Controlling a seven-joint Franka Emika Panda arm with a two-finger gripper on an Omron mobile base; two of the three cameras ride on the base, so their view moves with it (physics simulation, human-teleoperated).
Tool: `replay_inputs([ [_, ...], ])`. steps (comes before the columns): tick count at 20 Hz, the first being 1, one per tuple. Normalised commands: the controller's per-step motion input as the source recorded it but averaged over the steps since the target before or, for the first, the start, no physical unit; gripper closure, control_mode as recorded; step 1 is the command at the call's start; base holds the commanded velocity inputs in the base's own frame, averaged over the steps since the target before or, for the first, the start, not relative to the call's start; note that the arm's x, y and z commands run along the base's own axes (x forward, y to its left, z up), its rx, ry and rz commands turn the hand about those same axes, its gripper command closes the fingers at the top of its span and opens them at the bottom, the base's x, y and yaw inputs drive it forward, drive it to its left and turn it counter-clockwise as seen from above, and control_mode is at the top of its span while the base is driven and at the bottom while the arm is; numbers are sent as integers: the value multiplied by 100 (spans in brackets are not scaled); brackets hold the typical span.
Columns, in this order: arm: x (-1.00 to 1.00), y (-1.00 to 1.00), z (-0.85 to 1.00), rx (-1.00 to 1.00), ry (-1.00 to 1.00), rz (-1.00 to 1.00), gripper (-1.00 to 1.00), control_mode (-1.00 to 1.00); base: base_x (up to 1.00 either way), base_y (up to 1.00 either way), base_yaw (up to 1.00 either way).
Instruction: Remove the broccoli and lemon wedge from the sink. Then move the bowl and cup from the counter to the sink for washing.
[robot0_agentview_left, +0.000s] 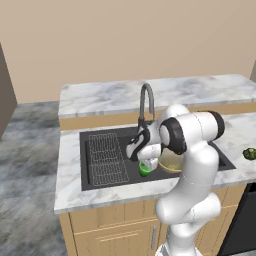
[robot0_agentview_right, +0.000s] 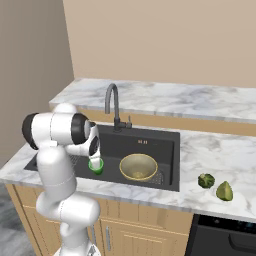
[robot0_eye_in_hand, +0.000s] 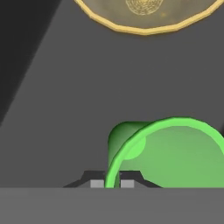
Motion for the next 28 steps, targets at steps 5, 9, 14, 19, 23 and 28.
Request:
replay_inputs([
  [5,20,2,-22,0,5,-5,100,-100,0,0,0],
  [9,21,3,-22,0,3,-4,100,-100,0,0,0],
  [14,19,4,-25,0,3,-1,100,-100,0,0,0],
  [19,18,2,-26,0,3,0,100,-100,0,0,0],
  [23,19,0,-24,0,4,0,100,-100,0,0,0],
  [28,22,0,-22,0,4,0,100,-100,0,0,0],
])
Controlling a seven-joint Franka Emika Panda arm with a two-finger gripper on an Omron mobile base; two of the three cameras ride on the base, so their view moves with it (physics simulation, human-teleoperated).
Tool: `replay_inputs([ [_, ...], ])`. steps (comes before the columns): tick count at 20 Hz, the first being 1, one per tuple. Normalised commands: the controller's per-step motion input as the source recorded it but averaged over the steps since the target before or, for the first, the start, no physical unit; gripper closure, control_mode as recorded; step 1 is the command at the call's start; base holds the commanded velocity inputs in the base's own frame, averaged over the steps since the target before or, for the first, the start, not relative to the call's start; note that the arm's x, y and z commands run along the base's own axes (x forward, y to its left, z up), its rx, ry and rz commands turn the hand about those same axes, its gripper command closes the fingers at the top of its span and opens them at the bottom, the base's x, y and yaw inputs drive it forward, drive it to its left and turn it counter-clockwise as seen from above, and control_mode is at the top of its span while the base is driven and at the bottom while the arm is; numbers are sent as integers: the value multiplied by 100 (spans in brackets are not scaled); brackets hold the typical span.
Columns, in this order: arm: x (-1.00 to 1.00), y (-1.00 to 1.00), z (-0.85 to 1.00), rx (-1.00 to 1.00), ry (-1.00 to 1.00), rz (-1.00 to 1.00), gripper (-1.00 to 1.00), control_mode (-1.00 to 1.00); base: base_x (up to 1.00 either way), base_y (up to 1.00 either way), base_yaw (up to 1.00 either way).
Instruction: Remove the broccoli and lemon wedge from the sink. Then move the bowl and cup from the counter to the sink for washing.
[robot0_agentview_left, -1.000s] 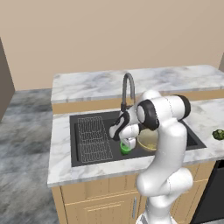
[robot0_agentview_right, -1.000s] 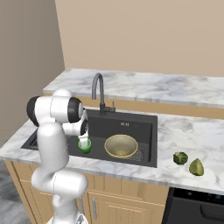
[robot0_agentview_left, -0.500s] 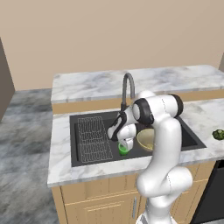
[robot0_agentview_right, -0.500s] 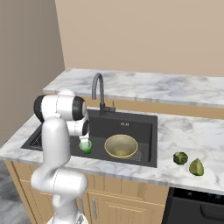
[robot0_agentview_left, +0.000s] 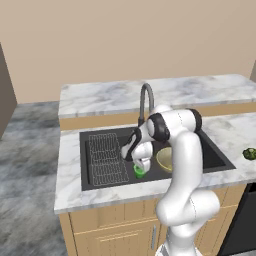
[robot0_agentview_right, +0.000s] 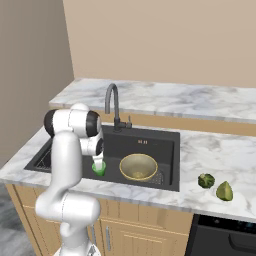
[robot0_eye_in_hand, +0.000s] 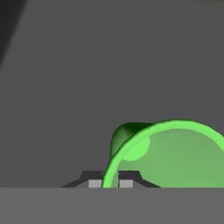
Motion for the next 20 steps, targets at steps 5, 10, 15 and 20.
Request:
replay_inputs([
  [5,23,0,-23,0,4,0,100,-100,0,0,0],
  [10,19,0,-23,0,3,0,100,-100,0,0,0],
  [15,7,-2,-24,0,2,0,100,-100,0,0,0],
  [20,1,-6,-20,0,0,0,100,-100,0,0,0],
])
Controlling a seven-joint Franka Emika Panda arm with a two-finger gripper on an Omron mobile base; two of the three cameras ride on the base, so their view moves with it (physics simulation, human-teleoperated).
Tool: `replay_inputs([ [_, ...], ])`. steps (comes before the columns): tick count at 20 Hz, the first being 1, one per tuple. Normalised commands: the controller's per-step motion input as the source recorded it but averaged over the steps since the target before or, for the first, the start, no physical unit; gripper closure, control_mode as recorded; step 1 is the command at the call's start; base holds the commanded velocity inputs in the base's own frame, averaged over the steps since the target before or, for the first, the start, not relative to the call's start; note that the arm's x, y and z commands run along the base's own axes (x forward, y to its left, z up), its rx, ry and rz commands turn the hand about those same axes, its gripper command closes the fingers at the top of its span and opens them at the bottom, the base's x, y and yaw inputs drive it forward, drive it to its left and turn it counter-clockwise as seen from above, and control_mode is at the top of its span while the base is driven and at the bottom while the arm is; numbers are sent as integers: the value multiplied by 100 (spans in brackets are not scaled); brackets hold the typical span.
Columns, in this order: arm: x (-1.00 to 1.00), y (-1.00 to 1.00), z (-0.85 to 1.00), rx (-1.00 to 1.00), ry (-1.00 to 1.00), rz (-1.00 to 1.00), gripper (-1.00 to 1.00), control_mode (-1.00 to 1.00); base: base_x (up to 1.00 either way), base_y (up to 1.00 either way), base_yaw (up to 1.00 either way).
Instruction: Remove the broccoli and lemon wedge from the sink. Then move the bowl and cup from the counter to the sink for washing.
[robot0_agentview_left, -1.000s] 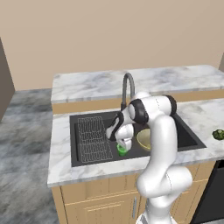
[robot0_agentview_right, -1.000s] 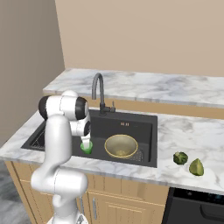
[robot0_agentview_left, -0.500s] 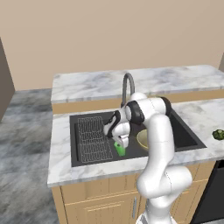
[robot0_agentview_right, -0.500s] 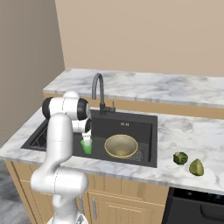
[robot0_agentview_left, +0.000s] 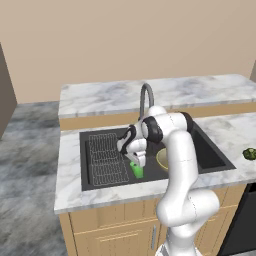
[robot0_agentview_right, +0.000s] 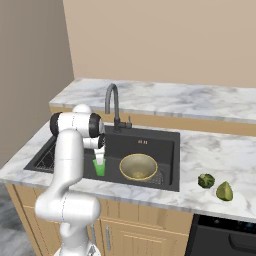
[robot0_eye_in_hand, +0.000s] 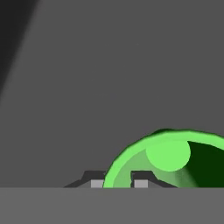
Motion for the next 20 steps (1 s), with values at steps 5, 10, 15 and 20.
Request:
replay_inputs([
  [5,-6,-9,-18,0,0,0,100,-100,0,0,0],
  [10,-17,-14,-17,0,-2,0,100,-100,0,0,0],
  [15,-24,-13,-17,0,-8,-3,100,-100,0,0,0],
  [20,-24,-11,-16,0,-5,-7,100,-100,0,0,0],
])
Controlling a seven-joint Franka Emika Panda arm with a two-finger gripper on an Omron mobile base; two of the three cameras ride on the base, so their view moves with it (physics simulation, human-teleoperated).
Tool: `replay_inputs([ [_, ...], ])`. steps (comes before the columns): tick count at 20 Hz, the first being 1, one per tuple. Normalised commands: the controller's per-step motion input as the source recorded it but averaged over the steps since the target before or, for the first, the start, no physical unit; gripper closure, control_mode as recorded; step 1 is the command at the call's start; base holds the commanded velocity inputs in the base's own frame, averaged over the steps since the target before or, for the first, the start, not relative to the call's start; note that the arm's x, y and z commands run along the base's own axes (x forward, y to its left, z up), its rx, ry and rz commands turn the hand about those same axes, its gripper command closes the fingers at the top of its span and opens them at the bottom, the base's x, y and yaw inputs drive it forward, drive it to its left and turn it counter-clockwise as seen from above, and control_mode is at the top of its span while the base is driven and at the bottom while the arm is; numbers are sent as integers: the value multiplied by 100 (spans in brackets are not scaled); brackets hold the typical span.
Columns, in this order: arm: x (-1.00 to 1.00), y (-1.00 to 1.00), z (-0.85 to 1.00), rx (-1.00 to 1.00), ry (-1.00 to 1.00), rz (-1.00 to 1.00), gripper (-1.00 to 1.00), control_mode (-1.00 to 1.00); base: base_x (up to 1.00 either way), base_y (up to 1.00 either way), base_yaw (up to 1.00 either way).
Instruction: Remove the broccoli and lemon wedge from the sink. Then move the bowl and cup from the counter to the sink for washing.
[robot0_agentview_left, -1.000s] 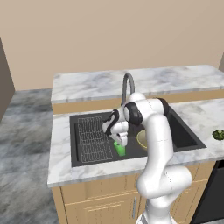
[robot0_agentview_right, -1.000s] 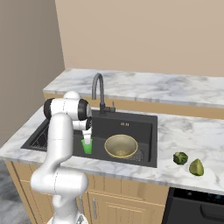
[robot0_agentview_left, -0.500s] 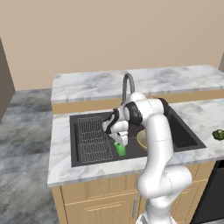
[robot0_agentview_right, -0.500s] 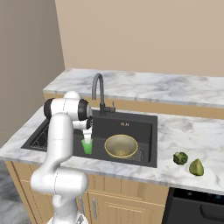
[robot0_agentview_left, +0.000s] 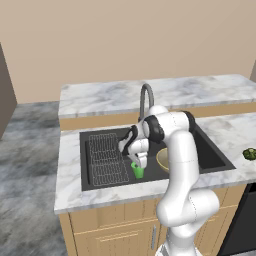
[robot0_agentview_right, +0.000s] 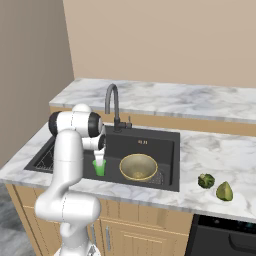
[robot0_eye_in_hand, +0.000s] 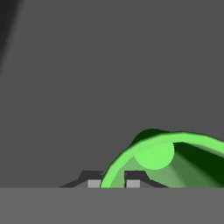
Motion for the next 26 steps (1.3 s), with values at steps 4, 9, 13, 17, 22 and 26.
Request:
replay_inputs([
  [4,-22,-12,-17,0,-2,-9,100,-100,0,0,0],
  [9,-20,-12,-19,0,-2,-10,100,-100,0,0,0],
  [13,-16,-8,-23,0,-1,-11,100,-100,0,0,0],
  [17,-18,-8,-26,0,-4,-11,-100,-100,0,0,0],
  [22,-29,-8,-19,0,-4,-11,-100,-100,0,0,0],
  [26,-37,-15,-13,0,-7,-15,-100,-100,0,0,0],
])
